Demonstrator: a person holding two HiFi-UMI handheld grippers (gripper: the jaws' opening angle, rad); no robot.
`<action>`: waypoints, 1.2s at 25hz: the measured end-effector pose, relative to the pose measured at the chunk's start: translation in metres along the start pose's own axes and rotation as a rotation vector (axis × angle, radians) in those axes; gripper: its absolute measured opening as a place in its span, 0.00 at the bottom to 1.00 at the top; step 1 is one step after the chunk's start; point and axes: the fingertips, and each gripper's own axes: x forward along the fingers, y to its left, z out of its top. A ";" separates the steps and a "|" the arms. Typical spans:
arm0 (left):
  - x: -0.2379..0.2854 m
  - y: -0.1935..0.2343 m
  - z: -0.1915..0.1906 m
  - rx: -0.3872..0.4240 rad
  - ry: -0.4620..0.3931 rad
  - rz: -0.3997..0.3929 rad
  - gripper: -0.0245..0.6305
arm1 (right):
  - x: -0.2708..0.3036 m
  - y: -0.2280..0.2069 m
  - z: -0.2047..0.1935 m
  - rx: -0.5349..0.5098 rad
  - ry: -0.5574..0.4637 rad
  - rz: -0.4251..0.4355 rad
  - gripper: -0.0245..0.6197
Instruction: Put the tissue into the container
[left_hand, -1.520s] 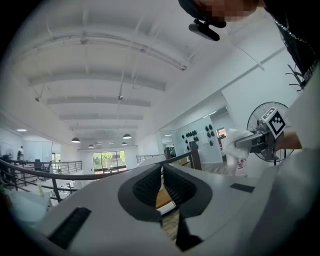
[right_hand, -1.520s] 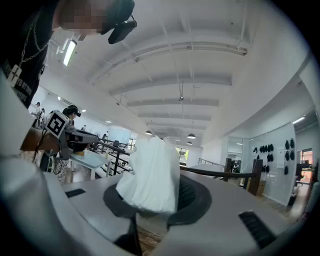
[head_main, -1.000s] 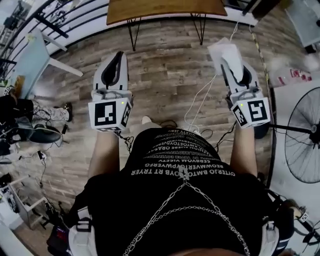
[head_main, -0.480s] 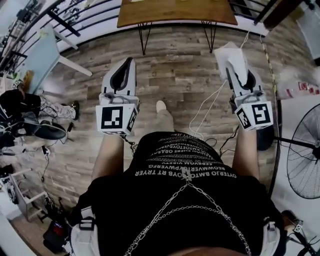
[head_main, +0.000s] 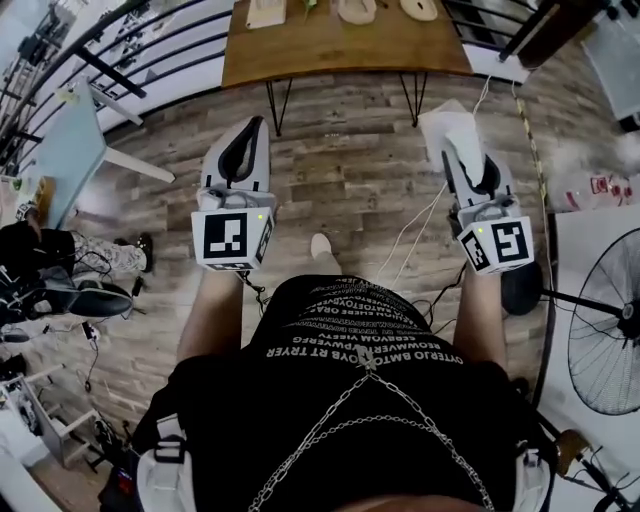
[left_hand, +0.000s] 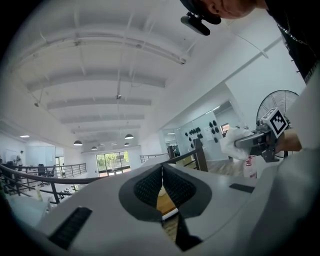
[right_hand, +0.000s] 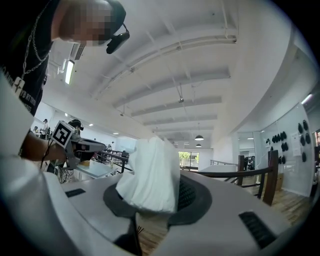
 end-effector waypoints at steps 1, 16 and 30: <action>0.009 0.006 -0.001 0.002 0.002 -0.006 0.08 | 0.011 -0.003 0.000 0.001 0.003 -0.005 0.23; 0.089 0.109 -0.052 -0.008 0.062 -0.026 0.08 | 0.124 -0.018 0.000 -0.026 0.040 -0.057 0.23; 0.133 0.100 -0.064 -0.031 0.072 -0.084 0.08 | 0.130 -0.041 0.001 -0.050 0.074 -0.129 0.23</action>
